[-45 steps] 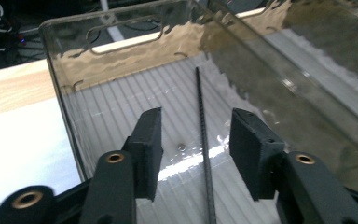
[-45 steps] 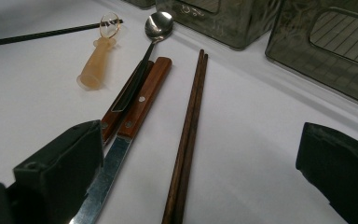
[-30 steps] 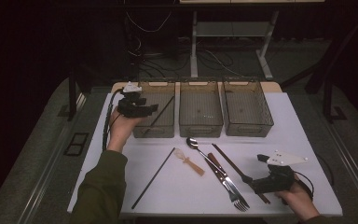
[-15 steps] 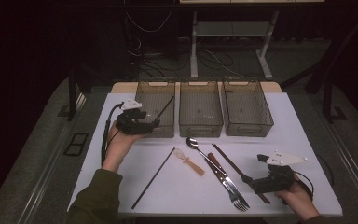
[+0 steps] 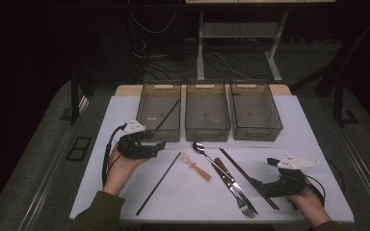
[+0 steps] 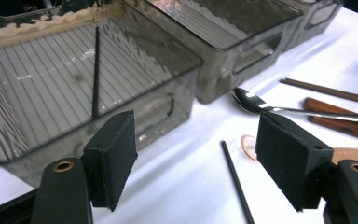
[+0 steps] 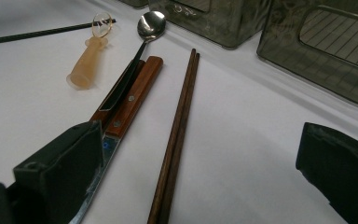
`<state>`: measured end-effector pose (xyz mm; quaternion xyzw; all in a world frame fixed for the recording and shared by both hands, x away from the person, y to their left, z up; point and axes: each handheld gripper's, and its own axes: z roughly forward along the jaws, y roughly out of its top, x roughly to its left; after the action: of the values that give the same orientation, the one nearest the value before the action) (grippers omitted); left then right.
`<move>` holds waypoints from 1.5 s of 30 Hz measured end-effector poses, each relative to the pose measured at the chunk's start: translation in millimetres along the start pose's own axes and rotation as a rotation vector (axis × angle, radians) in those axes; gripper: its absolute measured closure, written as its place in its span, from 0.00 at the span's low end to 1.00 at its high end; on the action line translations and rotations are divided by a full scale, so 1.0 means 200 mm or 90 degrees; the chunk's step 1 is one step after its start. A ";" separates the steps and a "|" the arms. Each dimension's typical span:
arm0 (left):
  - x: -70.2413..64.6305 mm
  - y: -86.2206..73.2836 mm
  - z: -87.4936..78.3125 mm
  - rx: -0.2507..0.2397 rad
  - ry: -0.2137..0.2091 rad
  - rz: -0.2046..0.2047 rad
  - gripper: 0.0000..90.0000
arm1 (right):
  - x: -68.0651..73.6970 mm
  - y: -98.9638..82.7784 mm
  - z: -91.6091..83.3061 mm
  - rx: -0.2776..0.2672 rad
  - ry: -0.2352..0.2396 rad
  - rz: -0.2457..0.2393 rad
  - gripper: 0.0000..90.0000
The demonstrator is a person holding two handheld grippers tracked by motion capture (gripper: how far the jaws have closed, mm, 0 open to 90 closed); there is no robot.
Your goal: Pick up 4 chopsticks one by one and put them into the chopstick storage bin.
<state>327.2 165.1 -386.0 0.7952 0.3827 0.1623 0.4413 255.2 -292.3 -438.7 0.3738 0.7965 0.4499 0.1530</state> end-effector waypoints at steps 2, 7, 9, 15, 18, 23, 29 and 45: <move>-0.02 -0.03 -0.01 0.003 -0.003 0.007 0.31 | 0.00 0.00 0.01 0.003 0.003 0.001 0.01; -0.06 -0.09 -0.04 0.009 -0.008 0.009 0.31 | 0.00 0.00 0.01 0.003 0.013 0.006 0.01; -0.08 -0.12 -0.06 0.008 -0.008 0.011 0.31 | 0.00 0.01 0.01 -0.001 0.014 0.005 0.01; -0.12 -0.19 -0.09 0.009 -0.007 0.014 0.32 | 0.01 0.01 0.00 0.001 0.014 0.005 0.01; -0.14 -0.23 -0.09 0.021 -0.018 0.017 0.34 | 0.02 0.00 0.00 0.005 0.013 0.001 0.01; -0.16 -0.26 -0.11 0.025 -0.034 0.014 0.48 | 0.03 0.01 0.00 0.008 0.015 0.002 0.01; -0.17 -0.30 -0.09 0.053 -0.053 -0.015 0.63 | 0.03 0.00 0.00 0.007 0.014 -0.001 0.01; -0.21 -0.34 -0.01 0.160 -0.061 0.005 0.84 | 0.03 0.00 0.01 0.009 0.015 -0.007 0.01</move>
<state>266.7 157.3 -437.3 0.8525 0.3758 0.0764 0.3552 252.1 -286.6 -438.3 0.3653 0.8033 0.4479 0.1435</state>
